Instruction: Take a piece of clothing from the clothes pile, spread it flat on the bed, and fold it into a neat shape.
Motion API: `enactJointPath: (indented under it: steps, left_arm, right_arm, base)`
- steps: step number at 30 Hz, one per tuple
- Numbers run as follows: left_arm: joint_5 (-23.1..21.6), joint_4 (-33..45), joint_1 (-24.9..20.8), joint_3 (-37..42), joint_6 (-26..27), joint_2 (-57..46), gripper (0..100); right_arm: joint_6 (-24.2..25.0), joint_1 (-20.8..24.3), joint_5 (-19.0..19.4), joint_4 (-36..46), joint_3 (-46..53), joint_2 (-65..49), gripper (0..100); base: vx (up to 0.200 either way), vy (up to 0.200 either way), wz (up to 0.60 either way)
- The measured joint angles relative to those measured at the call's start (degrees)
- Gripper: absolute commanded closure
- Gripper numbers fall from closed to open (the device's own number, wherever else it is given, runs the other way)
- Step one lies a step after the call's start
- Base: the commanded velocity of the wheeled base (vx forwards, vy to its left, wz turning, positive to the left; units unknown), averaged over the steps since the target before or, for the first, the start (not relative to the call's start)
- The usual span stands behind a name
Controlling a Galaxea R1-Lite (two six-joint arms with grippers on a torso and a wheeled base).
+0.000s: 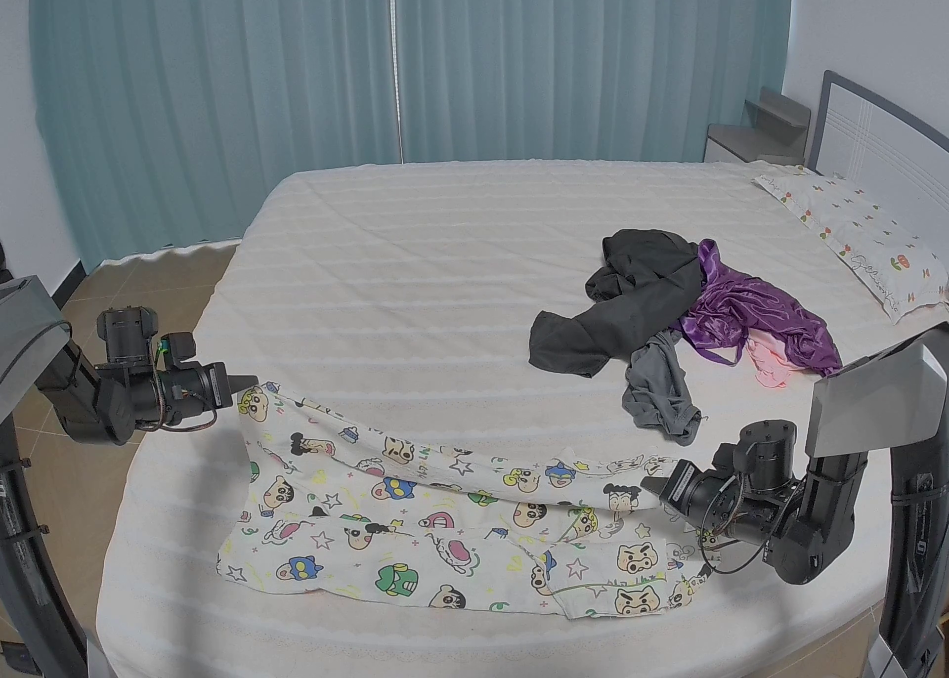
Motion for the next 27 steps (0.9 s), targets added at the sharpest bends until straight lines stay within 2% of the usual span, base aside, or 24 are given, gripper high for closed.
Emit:
enactJointPath:
  steps: [5,16,27]
  left_arm:
    - [-0.02,-2.62,1.50,4.44,1.01,-0.17,100]
    - [0.06,-5.96,4.13,11.14,9.52,2.84,100]
    - [3.50,-8.07,4.36,15.80,16.30,8.46,100]
  right_arm:
    - [0.00,0.00,0.02,-0.07,1.00,-0.49,100]
    - [-0.05,0.22,0.16,-1.52,4.38,-2.08,100]
    - [-0.60,0.88,0.33,-3.50,8.08,-1.76,100]
  base:
    - [0.000,0.000,0.00]
    - [0.000,0.000,0.00]
    - [0.000,0.000,0.00]
